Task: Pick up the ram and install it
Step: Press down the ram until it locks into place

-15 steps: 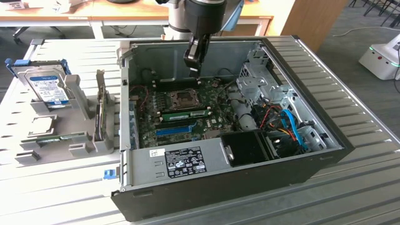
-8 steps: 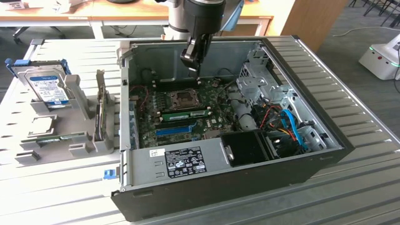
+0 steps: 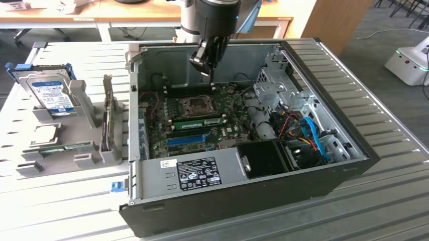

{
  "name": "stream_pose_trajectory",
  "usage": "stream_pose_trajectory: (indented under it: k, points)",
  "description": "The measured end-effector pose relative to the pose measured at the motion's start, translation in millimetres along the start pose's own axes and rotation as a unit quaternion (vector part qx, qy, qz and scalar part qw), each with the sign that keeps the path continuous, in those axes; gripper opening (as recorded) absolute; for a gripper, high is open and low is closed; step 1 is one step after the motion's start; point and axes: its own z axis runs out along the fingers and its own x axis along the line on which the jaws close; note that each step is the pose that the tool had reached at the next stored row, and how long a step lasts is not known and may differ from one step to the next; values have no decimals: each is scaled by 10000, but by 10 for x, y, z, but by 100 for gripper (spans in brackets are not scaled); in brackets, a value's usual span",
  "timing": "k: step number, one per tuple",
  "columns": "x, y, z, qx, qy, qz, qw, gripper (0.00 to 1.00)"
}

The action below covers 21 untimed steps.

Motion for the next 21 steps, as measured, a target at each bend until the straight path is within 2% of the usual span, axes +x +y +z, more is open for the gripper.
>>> stream_pose_trajectory:
  k: [6, 11, 17, 21]
  points:
    - [12, 14, 3, -2, -9, 321, 9995, 10]
    - [22, 26, 5, -3, -16, 586, 9983, 10]
    - [35, 41, 9, -5, -24, 908, 9959, 10]
    - [43, 51, 12, -6, -30, 1136, 9935, 10]
